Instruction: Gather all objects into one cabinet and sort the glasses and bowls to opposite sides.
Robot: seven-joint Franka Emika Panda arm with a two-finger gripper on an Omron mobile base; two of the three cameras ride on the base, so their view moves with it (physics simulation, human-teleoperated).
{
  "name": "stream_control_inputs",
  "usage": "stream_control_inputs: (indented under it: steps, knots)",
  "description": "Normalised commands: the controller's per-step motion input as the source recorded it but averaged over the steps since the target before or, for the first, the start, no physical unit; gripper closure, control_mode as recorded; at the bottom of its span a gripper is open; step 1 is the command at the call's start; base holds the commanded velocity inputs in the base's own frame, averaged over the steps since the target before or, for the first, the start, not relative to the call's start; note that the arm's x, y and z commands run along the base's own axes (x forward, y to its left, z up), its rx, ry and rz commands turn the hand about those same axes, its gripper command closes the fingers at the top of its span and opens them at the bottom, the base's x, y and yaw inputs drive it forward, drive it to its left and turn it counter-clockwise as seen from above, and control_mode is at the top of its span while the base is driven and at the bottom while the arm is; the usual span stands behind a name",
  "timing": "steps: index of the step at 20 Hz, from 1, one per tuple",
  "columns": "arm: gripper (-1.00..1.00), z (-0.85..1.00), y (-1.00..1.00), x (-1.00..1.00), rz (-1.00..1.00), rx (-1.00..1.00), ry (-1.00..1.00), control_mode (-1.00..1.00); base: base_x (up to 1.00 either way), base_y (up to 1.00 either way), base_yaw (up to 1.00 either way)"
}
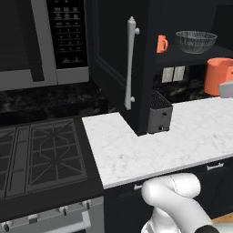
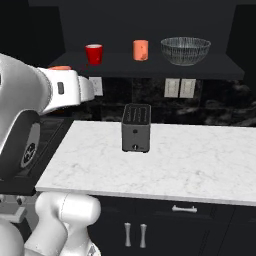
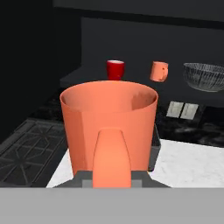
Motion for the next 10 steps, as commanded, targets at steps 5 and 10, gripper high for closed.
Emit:
stream_control_inputs:
  steps: [5, 10]
  knots:
    - [1.00, -0.22, -0.05, 0.01, 0.00, 0.21, -0.24, -1.00, 0.00, 0.00, 0.00]
    - [1.00, 0.00, 0.00, 0.00, 0.00, 0.02, -0.01, -1.00, 0.00, 0.00, 0.00]
